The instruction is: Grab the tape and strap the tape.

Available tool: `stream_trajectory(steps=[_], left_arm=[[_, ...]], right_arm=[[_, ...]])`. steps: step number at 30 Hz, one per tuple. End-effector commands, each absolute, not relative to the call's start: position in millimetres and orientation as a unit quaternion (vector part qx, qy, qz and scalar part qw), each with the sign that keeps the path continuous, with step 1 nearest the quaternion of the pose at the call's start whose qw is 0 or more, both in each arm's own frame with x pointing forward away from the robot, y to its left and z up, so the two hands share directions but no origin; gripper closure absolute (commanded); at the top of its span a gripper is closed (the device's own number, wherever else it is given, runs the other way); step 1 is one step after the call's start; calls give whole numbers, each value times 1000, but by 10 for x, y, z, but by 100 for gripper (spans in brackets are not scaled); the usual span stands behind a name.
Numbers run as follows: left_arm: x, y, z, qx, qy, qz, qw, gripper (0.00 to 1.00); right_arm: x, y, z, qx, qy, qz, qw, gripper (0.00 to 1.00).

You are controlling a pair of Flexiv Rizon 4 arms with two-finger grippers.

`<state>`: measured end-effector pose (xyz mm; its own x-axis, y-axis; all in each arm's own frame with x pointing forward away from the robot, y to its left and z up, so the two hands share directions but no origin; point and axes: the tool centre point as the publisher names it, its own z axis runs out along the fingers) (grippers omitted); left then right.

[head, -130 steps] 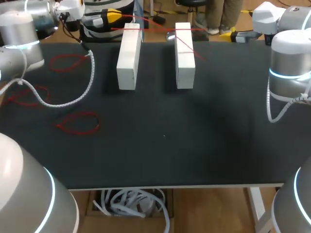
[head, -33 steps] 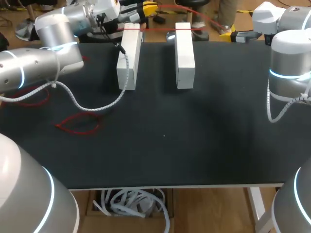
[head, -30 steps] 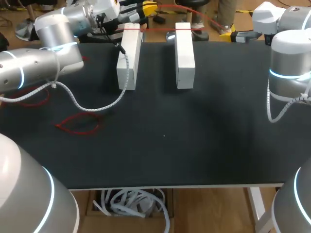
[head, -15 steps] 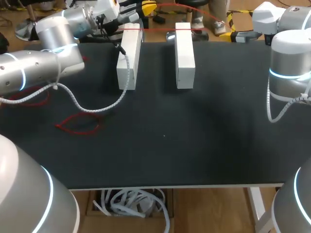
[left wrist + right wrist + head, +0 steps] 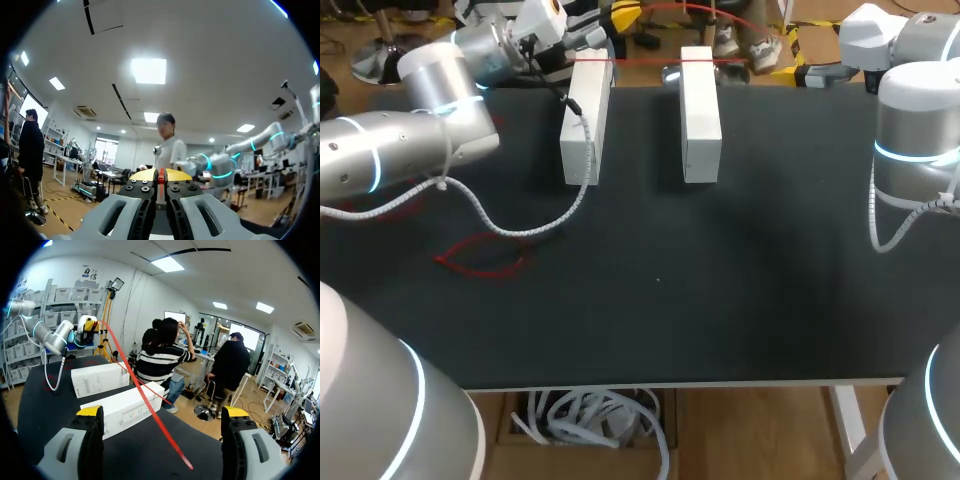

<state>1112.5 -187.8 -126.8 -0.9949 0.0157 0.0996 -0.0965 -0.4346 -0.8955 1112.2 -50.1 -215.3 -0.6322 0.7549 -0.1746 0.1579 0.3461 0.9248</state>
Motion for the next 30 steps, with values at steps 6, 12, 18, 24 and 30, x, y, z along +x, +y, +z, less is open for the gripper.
stream_trajectory(steps=[6,12,18,24,30], left_arm=[[11148,-1882,-1313,36,-526,849,33,100],[11140,-1872,-1293,28,-526,849,30,100],[11140,-1872,-1293,28,-526,849,30,100],[11140,-1872,-1293,28,-526,849,30,100],[11140,-1872,-1293,28,-526,849,30,100]], right_arm=[[11127,-501,-2157,300,761,487,306,0],[11127,-501,-2157,300,761,487,306,0],[11127,-501,-2157,300,761,487,306,0],[11127,-501,-2157,300,761,487,306,0],[11033,-525,-2114,423,706,497,275,0]])
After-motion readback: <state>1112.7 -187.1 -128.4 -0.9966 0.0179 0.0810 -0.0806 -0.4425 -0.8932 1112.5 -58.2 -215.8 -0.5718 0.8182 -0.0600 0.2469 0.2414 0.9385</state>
